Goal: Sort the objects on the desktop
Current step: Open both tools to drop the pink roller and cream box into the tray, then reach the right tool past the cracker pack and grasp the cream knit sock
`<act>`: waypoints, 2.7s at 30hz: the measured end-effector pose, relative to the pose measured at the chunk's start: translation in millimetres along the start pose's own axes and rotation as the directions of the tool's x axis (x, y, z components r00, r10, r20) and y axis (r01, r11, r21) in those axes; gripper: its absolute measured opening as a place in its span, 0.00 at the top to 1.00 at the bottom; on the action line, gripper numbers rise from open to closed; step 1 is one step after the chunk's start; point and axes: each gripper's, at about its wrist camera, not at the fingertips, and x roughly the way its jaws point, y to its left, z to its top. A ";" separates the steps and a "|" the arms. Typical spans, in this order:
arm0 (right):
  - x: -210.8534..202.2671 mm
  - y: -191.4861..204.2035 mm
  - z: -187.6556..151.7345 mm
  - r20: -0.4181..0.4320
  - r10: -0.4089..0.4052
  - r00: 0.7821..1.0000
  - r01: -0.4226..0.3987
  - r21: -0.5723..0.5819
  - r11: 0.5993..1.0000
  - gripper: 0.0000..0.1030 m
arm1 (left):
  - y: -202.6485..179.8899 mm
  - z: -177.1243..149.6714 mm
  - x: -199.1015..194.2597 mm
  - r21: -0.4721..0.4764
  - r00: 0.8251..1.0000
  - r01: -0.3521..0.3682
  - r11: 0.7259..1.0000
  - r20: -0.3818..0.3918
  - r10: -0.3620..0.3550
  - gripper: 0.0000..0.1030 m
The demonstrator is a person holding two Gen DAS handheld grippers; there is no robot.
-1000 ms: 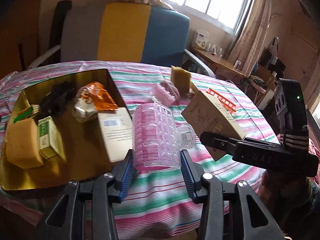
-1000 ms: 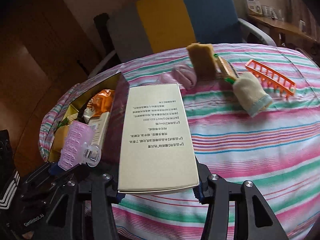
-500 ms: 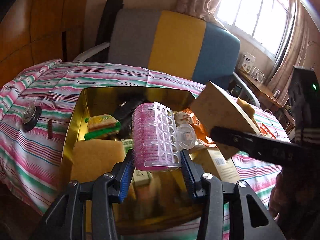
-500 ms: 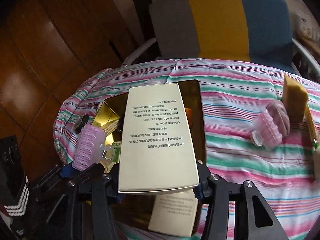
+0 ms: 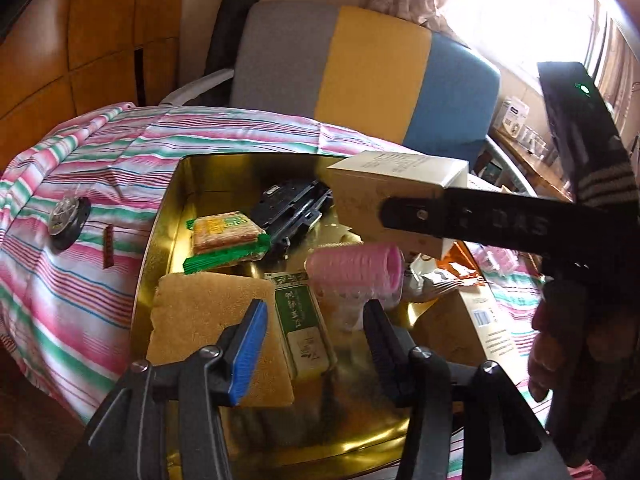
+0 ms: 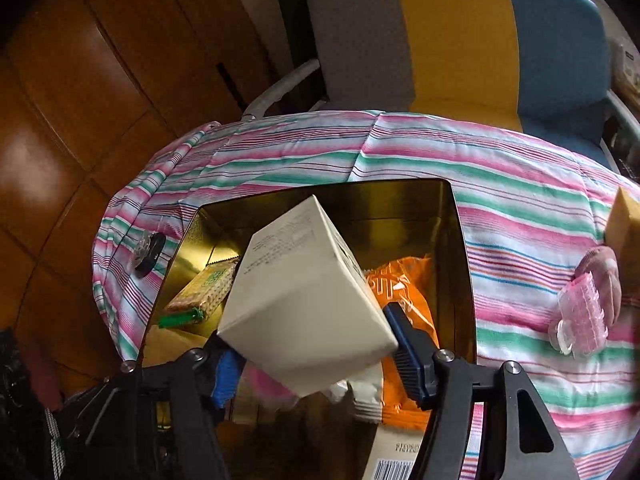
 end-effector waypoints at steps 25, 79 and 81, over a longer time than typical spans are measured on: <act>-124.6 -155.8 -121.0 0.110 -0.122 0.986 0.069 0.398 0.915 0.26 | -138.9 -51.5 -47.8 0.306 0.993 0.117 0.945 -0.006 -0.121 0.38; -74.9 -250.7 -75.6 -0.042 -0.221 0.974 0.220 -0.016 0.975 0.47 | -197.5 -102.8 33.5 0.352 0.921 0.354 0.867 -0.293 -0.257 0.38; -75.7 -230.8 -89.6 -0.039 -0.185 0.982 0.184 -0.039 0.982 0.47 | -195.2 -103.6 31.3 0.344 0.921 0.349 0.872 -0.296 -0.252 0.38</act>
